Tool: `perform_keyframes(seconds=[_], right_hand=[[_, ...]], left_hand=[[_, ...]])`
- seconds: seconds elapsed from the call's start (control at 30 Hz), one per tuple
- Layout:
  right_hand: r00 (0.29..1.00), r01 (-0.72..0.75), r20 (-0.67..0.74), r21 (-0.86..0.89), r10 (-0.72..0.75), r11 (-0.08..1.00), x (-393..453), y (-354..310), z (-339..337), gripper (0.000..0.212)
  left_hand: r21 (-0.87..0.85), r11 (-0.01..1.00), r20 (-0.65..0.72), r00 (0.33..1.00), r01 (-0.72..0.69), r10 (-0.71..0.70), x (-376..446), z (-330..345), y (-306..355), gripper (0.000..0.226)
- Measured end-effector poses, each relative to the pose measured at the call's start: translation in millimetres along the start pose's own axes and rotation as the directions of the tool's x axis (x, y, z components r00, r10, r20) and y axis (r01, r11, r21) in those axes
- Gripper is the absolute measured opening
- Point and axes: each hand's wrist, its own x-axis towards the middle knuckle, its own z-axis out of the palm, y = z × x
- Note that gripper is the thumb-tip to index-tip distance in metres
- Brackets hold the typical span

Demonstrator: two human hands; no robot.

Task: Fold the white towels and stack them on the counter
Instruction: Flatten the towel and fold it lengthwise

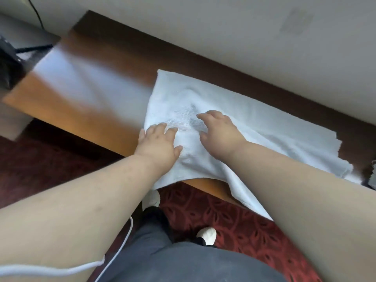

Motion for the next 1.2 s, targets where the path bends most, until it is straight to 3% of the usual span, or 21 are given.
perform_keyframes(seconds=[0.1, 0.2, 0.27, 0.37, 0.43, 0.47, 0.53, 0.6, 0.73, 0.87, 0.93, 1.0, 1.07, 1.2], right_hand=[[0.999, 0.051, 0.021, -0.061, -0.049, 0.997, 40.7, -33.5, 6.7, 0.053], [0.996, 0.093, 0.01, -0.082, -0.093, 0.992, 90.5, -63.0, 5.7, 0.049], [0.997, 0.072, 0.009, -0.045, -0.071, 0.996, 126.8, -81.0, 1.9, 0.052], [0.996, -0.066, 0.057, -0.054, 0.069, 0.996, 173.3, -96.6, -7.5, 0.072], [0.973, -0.188, 0.102, -0.187, 0.209, 0.964, 198.0, -100.0, -13.2, 0.075], [0.964, -0.196, 0.123, -0.263, 0.235, 0.945, 207.3, -99.9, -15.8, 0.067], [0.969, -0.129, 0.152, -0.352, 0.193, 0.927, 222.4, -96.9, -22.1, 0.03], [0.984, -0.12, 0.086, -0.315, 0.154, 0.942, 232.4, -92.5, -29.4, 0.018], [0.956, -0.276, -0.116, -0.04, 0.27, 0.96, 249.9, -84.3, -43.1, 0.034], [0.952, -0.272, -0.164, -0.055, 0.26, 0.961, 266.1, -75.6, -38.1, 0.036], [0.977, -0.156, -0.168, -0.133, 0.133, 0.979, 268.5, -76.7, -31.5, 0.051], [0.997, -0.012, -0.07, -0.354, -0.014, 0.935, 275.4, -80.2, -26.5, 0.062], [0.996, 0.091, 0.054, -0.496, -0.074, 0.863, 288.9, -82.5, -26.7, 0.054], [0.98, 0.171, 0.182, -0.594, -0.075, 0.786, 312.7, -85.3, -36.7, 0.034]], left_hand=[[-0.222, 0.955, -0.057, 0.975, 0.199, -0.216, 3.6, 1.0, -35.1, 0.067], [-0.535, 0.756, 0.096, 0.916, 0.377, -0.389, 18.3, 1.7, -58.4, 0.079], [-0.616, 0.687, 0.199, 0.92, 0.386, -0.338, 30.7, 1.9, -68.3, 0.066], [-0.639, 0.696, 0.235, 0.945, 0.327, -0.228, 40.9, 3.1, -70.2, 0.025], [-0.653, 0.705, 0.196, 0.961, 0.278, -0.196, 43.0, 3.8, -69.5, 0.025], [-0.689, 0.683, 0.168, 0.97, 0.245, -0.178, 43.6, 3.8, -69.1, 0.028], [-0.78, 0.6, 0.144, 0.984, 0.179, -0.106, 42.8, 0.5, -69.9, 0.032], [-0.849, 0.501, 0.171, 0.985, 0.167, -0.039, 41.1, -4.7, -74.4, 0.028], [-0.926, 0.348, 0.134, 0.99, 0.144, -0.053, 47.4, -14.0, -85.9, 0.038], [-0.893, 0.434, 0.049, 0.985, 0.118, -0.166, 78.4, -31.3, -109.9, 0.03], [-0.826, 0.532, 0.114, 0.979, 0.188, -0.169, 92.8, -37.9, -121.4, 0.03], [-0.76, 0.59, 0.225, 0.962, 0.272, -0.154, 98.1, -38.8, -129.2, 0.038], [-0.737, 0.607, 0.321, 0.944, 0.299, -0.075, 94.4, -37.5, -133.8, 0.037], [-0.691, 0.649, 0.466, 0.882, 0.317, 0.066, 84.7, -39.5, -140.6, 0.042]])
